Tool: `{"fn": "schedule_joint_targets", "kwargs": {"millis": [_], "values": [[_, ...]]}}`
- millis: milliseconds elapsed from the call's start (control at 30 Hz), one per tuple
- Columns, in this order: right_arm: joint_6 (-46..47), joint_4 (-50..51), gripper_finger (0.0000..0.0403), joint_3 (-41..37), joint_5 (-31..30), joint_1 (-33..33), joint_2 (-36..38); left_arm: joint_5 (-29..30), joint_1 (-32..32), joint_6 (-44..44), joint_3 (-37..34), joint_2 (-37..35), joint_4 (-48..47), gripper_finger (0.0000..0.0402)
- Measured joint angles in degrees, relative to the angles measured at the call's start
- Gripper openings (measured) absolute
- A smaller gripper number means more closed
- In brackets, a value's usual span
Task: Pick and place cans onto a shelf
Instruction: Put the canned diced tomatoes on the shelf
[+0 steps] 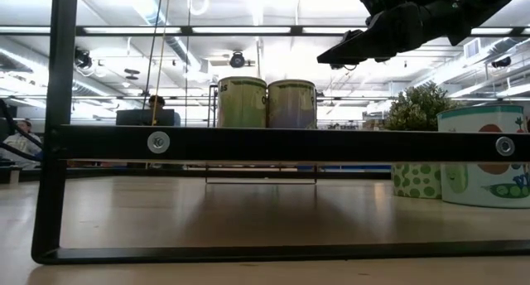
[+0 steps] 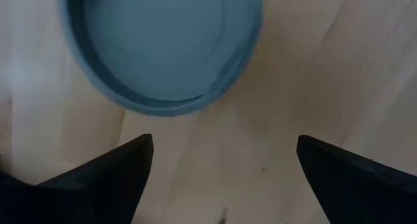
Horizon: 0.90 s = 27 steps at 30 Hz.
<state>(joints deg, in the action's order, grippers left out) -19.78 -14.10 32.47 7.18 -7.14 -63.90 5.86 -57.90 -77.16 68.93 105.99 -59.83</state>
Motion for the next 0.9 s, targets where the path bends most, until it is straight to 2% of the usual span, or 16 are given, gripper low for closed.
{"fn": "schedule_joint_targets", "kwargs": {"millis": [133, 300, 633, 900], "values": [[0.06, -0.03, 0.0368, 0.00, 0.00, 0.00, -0.02, 1.10, 0.83, 0.91, 0.00, 1.62, 0.16, 0.0384], [0.08, 0.02, 0.0368, 0.00, 0.00, 0.00, 0.00, 7.10, 3.00, -0.47, -0.02, 2.04, 0.12, 0.0384], [0.10, -0.01, 0.0368, 0.00, 0.02, 0.00, -0.01, 10.29, 7.18, 0.20, -0.02, 0.38, 0.03, 0.0383], [0.13, -0.01, 0.0368, 0.00, 0.52, 0.00, 0.00, 9.15, 9.23, 2.01, 0.02, 0.49, 0.55, 0.0333]]}}
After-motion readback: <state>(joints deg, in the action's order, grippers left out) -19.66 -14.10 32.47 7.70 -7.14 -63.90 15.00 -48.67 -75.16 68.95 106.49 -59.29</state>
